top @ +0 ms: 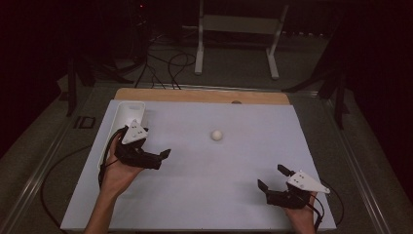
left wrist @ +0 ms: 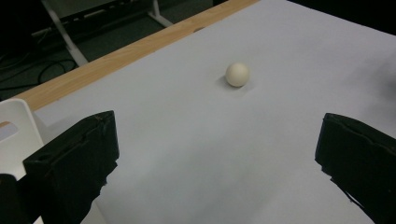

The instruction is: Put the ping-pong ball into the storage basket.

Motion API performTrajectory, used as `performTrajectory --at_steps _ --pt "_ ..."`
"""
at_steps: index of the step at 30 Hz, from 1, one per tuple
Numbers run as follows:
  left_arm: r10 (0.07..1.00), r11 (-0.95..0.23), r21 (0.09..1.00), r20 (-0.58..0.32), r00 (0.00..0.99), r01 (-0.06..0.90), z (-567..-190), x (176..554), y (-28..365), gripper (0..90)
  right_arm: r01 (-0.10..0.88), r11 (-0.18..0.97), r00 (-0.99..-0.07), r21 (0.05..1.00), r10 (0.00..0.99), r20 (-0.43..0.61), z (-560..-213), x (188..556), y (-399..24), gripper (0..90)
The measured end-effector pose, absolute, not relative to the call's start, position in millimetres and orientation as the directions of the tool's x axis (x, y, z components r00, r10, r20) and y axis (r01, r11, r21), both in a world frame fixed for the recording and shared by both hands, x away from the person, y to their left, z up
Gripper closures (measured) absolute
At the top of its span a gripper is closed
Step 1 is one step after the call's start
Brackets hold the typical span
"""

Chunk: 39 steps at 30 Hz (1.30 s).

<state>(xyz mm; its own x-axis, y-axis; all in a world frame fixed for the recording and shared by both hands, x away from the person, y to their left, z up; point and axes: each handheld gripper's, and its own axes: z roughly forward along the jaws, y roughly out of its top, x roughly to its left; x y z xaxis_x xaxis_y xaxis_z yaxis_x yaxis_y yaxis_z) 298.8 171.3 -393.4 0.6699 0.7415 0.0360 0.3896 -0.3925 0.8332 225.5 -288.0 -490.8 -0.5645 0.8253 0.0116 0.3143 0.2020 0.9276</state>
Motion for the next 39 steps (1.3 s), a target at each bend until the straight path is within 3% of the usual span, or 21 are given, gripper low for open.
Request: performTrajectory --at_steps 39 --pt "0.723 -0.425 0.818 0.050 0.690 0.387 -390 326 151 0.3 0.318 0.201 -0.567 0.926 0.824 0.016 -491 226 -288 7.7"
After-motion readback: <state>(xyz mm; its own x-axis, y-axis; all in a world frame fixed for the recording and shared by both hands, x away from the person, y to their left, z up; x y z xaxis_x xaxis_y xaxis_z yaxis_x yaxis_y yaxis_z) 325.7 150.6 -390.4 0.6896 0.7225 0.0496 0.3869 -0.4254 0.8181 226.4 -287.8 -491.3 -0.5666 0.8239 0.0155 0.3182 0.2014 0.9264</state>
